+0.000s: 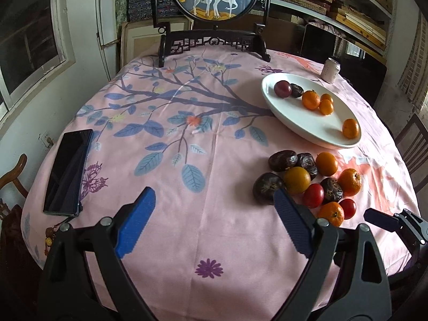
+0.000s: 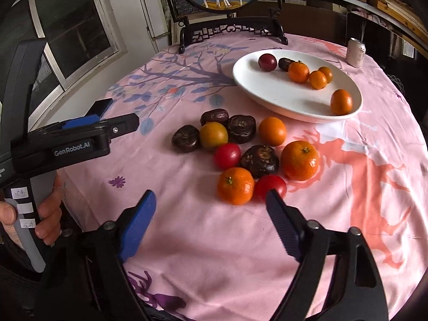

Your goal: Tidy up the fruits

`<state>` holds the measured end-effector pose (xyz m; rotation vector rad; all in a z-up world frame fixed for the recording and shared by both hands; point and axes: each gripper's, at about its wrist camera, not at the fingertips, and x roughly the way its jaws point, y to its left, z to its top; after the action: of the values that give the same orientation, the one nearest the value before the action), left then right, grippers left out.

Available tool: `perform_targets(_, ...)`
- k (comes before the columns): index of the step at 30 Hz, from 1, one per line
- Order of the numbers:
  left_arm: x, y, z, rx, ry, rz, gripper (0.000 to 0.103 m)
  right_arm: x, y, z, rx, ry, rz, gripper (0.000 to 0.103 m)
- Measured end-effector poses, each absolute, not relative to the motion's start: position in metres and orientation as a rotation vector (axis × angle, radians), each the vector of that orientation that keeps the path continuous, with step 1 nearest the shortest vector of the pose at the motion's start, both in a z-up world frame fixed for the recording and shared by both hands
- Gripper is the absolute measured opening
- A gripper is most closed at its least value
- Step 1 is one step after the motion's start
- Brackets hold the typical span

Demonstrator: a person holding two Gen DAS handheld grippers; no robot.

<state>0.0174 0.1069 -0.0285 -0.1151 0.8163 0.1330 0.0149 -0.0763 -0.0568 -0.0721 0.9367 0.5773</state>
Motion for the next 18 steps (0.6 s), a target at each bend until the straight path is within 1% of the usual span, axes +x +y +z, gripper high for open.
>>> perform_targets(2, 0.014, 0.115, -0.029, -0.127, 0.812, 0.143, 0.092, 0.024, -0.071, -0.063, -0.066, 0.966, 0.575, 0.066)
perform_targets(7, 0.009, 0.126, -0.033, -0.142, 0.815, 0.141, 0.092, 0.041, -0.057, -0.080, -0.146, 1.004, 0.487, 0.060)
perform_targets(9, 0.010, 0.124, -0.036, -0.139, 0.823, 0.129, 0.092, 0.046, -0.053, -0.093, -0.180, 1.053, 0.457, 0.052)
perform_targets(10, 0.011, 0.121, -0.037, -0.137, 0.828, 0.121, 0.092, 0.045, -0.051, -0.095, -0.202, 1.039, 0.442, 0.041)
perform_targets(11, 0.012, 0.119, -0.040, -0.134, 0.834, 0.115, 0.092, 0.043, -0.051, -0.095, -0.217, 1.031, 0.437, 0.037)
perform_targets(13, 0.016, 0.114, -0.044, -0.131, 0.848, 0.098, 0.092, 0.041, -0.059, -0.091, -0.151, 1.036, 0.477, 0.037)
perform_targets(18, 0.030, 0.094, -0.054, -0.120, 0.878, 0.036, 0.092, 0.025, -0.089, -0.068, -0.103, 0.981, 0.449, 0.037)
